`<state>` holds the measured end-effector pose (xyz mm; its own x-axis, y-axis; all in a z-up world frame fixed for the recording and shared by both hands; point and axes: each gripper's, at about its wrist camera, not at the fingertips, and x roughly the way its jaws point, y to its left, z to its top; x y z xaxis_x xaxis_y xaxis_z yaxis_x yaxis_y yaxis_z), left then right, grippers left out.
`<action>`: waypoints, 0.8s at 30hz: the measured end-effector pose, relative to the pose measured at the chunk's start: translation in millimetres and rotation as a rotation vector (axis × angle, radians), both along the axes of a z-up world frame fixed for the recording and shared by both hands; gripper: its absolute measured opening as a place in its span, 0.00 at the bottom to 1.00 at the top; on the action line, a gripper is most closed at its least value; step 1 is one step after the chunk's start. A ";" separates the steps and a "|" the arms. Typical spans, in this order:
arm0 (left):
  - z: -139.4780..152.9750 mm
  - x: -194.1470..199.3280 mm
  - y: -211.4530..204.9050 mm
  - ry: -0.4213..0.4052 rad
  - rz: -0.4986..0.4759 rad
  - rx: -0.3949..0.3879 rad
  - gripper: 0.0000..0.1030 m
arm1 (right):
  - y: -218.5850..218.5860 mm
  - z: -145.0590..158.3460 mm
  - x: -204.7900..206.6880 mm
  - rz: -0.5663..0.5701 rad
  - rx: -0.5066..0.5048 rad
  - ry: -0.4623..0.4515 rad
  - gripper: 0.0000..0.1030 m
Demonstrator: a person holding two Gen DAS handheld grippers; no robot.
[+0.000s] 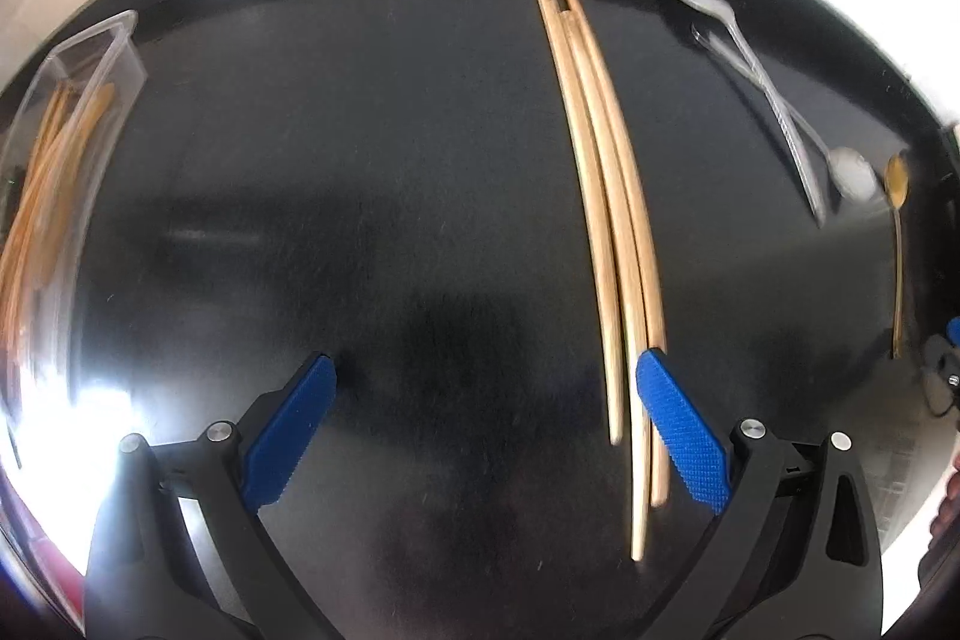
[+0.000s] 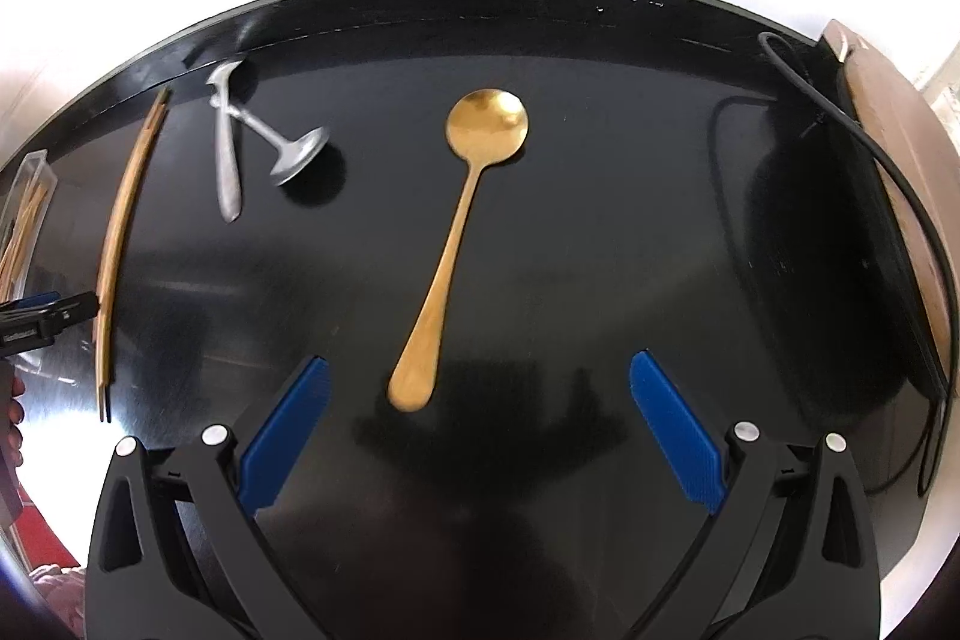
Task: Organize utensils
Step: 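Move the left tool over the chopsticks while the right tool moves over the gold spoon, then close the left tool on a chopstick while the right tool grasps the gold spoon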
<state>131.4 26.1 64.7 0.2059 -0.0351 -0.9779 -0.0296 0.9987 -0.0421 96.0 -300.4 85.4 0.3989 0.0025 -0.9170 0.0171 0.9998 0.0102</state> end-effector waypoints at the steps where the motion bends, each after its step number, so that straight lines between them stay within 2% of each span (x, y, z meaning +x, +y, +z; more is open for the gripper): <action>1: 0.3 4.8 2.3 -0.011 0.016 0.011 0.95 | -2.3 -2.8 5.8 -0.003 -0.002 0.008 0.94; 3: -4.3 15.5 7.2 -0.003 0.041 0.062 0.95 | -8.1 -9.6 19.1 -0.015 0.000 0.027 0.94; 6: -4.0 27.5 10.4 -0.024 0.047 0.067 0.95 | -15.5 -16.8 36.6 -0.030 0.025 0.045 0.94; 9: -2.4 41.0 13.1 -0.044 0.047 0.071 0.95 | -20.7 -26.5 54.7 -0.033 0.007 0.058 0.95; 11: -2.2 50.6 12.8 -0.051 0.044 0.072 0.95 | -23.3 -26.4 64.6 -0.034 -0.011 0.029 0.95; 18: 1.2 82.7 -3.1 -0.085 -0.067 0.068 0.95 | -38.4 -23.2 97.2 -0.064 -0.010 -0.001 0.95; 24: 3.7 86.2 -10.8 -0.115 -0.097 0.066 0.95 | -41.2 -20.7 113.0 -0.007 -0.011 -0.023 0.95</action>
<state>217.6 15.2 68.3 0.3158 0.0032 -0.9488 0.0687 0.9973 0.0263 209.0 -341.6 64.7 0.4194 -0.0104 -0.9077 0.0236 0.9997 -0.0005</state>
